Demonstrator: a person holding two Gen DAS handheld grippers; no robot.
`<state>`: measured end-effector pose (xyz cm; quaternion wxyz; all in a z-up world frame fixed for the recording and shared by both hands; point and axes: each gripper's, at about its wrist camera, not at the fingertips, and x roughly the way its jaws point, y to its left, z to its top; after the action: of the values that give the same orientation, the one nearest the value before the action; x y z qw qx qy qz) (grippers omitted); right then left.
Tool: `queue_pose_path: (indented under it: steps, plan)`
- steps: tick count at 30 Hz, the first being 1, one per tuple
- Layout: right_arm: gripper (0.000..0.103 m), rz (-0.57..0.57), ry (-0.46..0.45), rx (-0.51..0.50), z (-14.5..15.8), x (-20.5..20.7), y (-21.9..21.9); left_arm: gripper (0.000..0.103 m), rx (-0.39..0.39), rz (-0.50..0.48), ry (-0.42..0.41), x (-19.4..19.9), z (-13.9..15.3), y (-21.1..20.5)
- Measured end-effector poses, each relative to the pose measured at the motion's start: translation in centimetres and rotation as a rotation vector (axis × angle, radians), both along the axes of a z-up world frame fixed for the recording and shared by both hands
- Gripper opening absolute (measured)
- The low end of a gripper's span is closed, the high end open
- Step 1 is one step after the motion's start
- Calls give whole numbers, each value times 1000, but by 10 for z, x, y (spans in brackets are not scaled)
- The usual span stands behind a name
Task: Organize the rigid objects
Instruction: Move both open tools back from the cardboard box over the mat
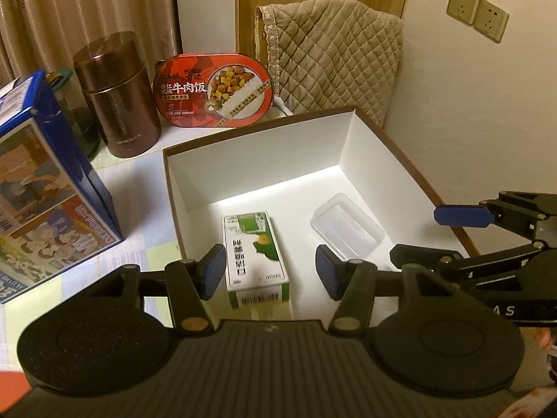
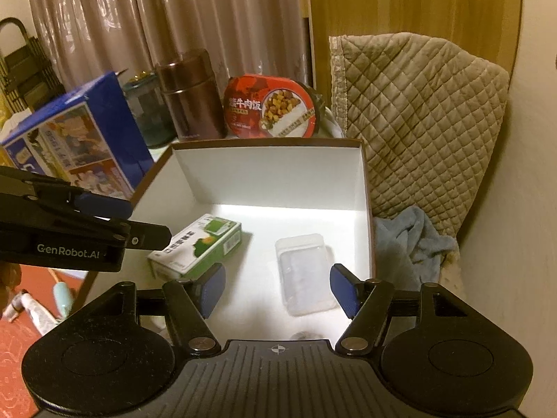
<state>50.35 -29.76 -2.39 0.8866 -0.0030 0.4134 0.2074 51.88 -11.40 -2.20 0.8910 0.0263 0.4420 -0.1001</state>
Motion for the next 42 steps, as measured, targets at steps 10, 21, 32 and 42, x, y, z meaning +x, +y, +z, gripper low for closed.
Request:
queue_pose_path:
  steps: [10, 21, 32, 42]
  plan:
    - [64, -35, -18, 39, 19, -41, -2, 53, -13, 5, -41, -50, 25, 10]
    - [64, -58, -17, 92, 35, -85, 1, 53, -22, 6, -66, -103, 40, 21]
    - [64, -45, -9, 112, 40, -131, 20, 53, -42, 24, -61, -154, 41, 44]
    - [64, -23, 10, 121, 42, -167, 44, 53, -39, 43, -53, -193, 41, 73]
